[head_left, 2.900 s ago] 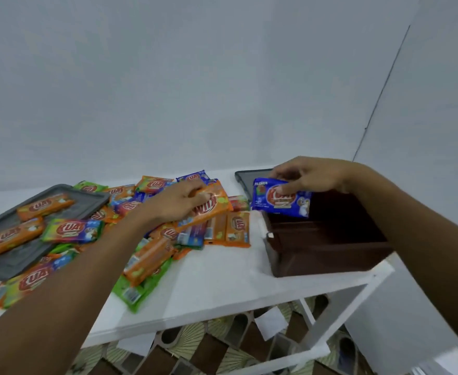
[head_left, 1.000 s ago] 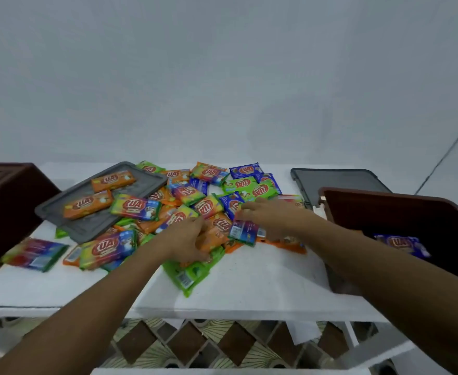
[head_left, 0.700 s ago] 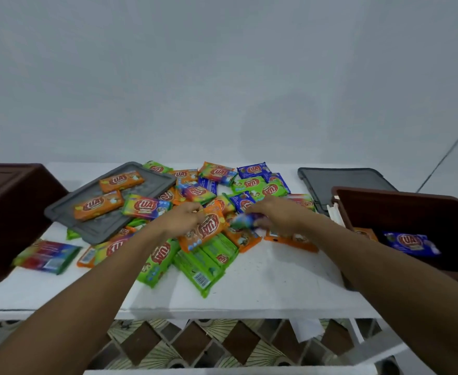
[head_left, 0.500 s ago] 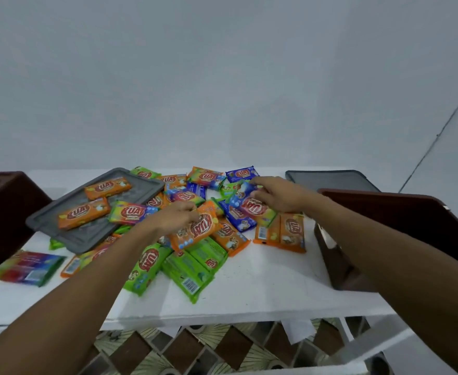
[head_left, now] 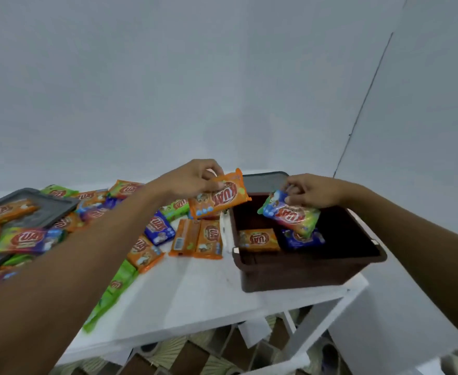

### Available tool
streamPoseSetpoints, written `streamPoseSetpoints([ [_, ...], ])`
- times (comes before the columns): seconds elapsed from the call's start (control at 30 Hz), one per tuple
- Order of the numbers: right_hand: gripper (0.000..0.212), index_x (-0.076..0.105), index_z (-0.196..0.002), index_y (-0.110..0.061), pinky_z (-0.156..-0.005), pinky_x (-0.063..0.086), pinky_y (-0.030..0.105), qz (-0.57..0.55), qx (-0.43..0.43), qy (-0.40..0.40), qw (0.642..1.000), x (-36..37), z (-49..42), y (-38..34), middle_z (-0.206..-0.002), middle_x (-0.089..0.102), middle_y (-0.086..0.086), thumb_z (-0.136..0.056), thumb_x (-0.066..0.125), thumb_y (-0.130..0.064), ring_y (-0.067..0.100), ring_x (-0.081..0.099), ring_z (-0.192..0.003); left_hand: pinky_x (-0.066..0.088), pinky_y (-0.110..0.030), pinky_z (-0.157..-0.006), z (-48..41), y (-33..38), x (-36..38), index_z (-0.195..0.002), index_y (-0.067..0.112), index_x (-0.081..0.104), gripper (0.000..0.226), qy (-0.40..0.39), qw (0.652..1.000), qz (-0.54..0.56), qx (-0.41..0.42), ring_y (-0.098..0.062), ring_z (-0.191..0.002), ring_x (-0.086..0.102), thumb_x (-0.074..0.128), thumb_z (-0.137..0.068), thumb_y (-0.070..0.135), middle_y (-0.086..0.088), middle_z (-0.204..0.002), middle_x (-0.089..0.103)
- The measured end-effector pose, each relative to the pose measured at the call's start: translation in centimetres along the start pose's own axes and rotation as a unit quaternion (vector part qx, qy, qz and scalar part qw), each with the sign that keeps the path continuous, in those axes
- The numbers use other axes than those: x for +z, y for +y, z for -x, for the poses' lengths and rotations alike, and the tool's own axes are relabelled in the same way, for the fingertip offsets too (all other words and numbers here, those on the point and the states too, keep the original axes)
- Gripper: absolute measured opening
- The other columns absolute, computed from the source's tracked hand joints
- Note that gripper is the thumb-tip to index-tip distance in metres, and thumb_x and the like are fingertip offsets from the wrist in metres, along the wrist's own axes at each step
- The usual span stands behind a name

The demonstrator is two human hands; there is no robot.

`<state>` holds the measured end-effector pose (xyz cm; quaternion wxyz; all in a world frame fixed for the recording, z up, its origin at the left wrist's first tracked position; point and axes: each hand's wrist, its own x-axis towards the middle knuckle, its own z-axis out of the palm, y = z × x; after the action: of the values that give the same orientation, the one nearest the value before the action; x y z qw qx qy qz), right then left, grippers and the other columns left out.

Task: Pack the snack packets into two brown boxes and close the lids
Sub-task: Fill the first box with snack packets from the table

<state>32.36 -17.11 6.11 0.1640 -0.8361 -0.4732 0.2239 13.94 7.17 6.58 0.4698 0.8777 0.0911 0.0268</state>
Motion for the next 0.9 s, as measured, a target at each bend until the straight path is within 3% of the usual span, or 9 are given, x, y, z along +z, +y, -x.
streamPoseSetpoints([
  [0.1, 0.012, 0.058, -0.103, -0.017, -0.061, 0.044, 0.019, 0.073, 0.01, -0.055, 0.996, 0.4, 1.5, 3.8, -0.075, 0.068, -0.002, -0.092, 0.061, -0.014, 0.004, 0.058, -0.063, 0.048, -0.032, -0.063, -2.9, 2.8, 4.3, -0.105, 0.014, 0.056, 0.014, -0.059, 0.997, -0.034, 0.02, -0.015, -0.069, 0.062, 0.063, -0.094, 0.018, -0.008, -0.092, 0.073],
  [0.17, 0.014, 0.06, -0.102, -0.022, -0.067, 0.045, 0.024, 0.118, 0.016, -0.11, 0.987, 1.2, 1.7, 5.4, -0.077, 0.063, -0.009, -0.09, 0.063, -0.014, 0.006, 0.057, -0.071, 0.051, -0.034, -0.07, -4.6, 3.5, 7.6, -0.107, 0.015, 0.055, 0.016, -0.105, 0.99, -0.091, 0.016, -0.017, -0.079, 0.066, 0.063, -0.093, 0.016, -0.008, -0.099, 0.072],
  [0.23, 0.014, 0.059, -0.097, -0.028, -0.074, 0.045, 0.027, 0.15, 0.018, -0.155, 0.976, 2.3, 1.8, 6.7, -0.084, 0.057, -0.014, -0.09, 0.063, -0.016, 0.01, 0.056, -0.08, 0.05, -0.028, -0.067, -6.1, 3.1, 11.0, -0.107, 0.014, 0.054, 0.017, -0.165, 0.974, -0.152, -0.001, -0.013, -0.076, 0.064, 0.062, -0.093, 0.01, -0.01, -0.103, 0.071],
  [0.4, 0.032, 0.064, -0.124, -0.021, -0.09, 0.044, 0.028, 0.18, -0.006, -0.166, 0.97, 4.0, 1.1, 8.5, -0.123, 0.061, 0.001, -0.093, 0.059, -0.014, 0.017, 0.057, -0.106, 0.048, -0.027, -0.072, -7.0, 0.5, 16.1, -0.112, 0.016, 0.063, 0.027, -0.272, 0.907, -0.315, -0.058, -0.018, -0.092, 0.061, 0.058, -0.088, 0.005, -0.001, -0.103, 0.066],
  [0.5, 0.034, 0.063, -0.128, -0.019, -0.09, 0.042, 0.026, 0.197, -0.029, -0.195, 0.96, 4.4, 0.5, 9.0, -0.132, 0.057, 0.002, -0.095, 0.057, -0.014, 0.016, 0.053, -0.11, 0.041, -0.022, -0.078, -7.1, 0.0, 17.0, -0.109, 0.018, 0.073, 0.023, -0.273, 0.884, -0.375, -0.056, -0.017, -0.101, 0.06, 0.064, -0.088, 0.012, -0.001, -0.111, 0.069],
  [0.63, 0.03, 0.067, -0.123, -0.02, -0.088, 0.041, 0.028, 0.22, -0.05, -0.215, 0.95, 4.9, 0.1, 9.4, -0.132, 0.052, 0.002, -0.095, 0.056, -0.014, 0.018, 0.046, -0.114, 0.04, -0.022, -0.079, -7.5, 0.0, 16.9, -0.113, 0.018, 0.072, 0.024, -0.29, 0.874, -0.386, -0.058, -0.012, -0.099, 0.054, 0.061, -0.092, 0.015, 0.0, -0.117, 0.065],
  [0.77, 0.014, 0.069, -0.1, -0.016, -0.072, 0.047, 0.029, 0.215, -0.046, -0.126, 0.967, 4.2, -0.7, 9.6, -0.094, 0.058, -0.003, -0.087, 0.066, -0.014, 0.013, 0.052, -0.086, 0.05, -0.035, -0.079, -8.1, -0.5, 16.8, -0.106, 0.023, 0.067, 0.019, -0.205, 0.876, -0.436, -0.032, -0.022, -0.098, 0.058, 0.068, -0.087, 0.025, 0.002, -0.102, 0.058],
  [0.83, 0.015, 0.062, -0.092, -0.017, -0.062, 0.04, 0.027, 0.256, -0.045, -0.113, 0.959, 4.2, -1.0, 9.5, -0.093, 0.058, -0.001, -0.083, 0.073, -0.023, 0.013, 0.051, -0.08, 0.051, -0.037, -0.079, -8.5, -0.5, 16.9, -0.118, 0.023, 0.06, 0.037, -0.168, 0.86, -0.48, -0.026, -0.024, -0.1, 0.059, 0.072, -0.083, 0.031, -0.003, -0.114, 0.058],
  [0.9, 0.026, 0.057, -0.097, -0.021, -0.066, 0.039, 0.028, 0.305, -0.039, -0.118, 0.944, 4.6, -1.2, 9.6, -0.106, 0.058, 0.004, -0.081, 0.075, -0.031, 0.018, 0.052, -0.089, 0.048, -0.039, -0.086, -8.9, -0.5, 17.2, -0.135, 0.021, 0.049, 0.06, -0.176, 0.831, -0.527, -0.032, -0.028, -0.113, 0.055, 0.074, -0.082, 0.032, -0.006, -0.13, 0.052],
])
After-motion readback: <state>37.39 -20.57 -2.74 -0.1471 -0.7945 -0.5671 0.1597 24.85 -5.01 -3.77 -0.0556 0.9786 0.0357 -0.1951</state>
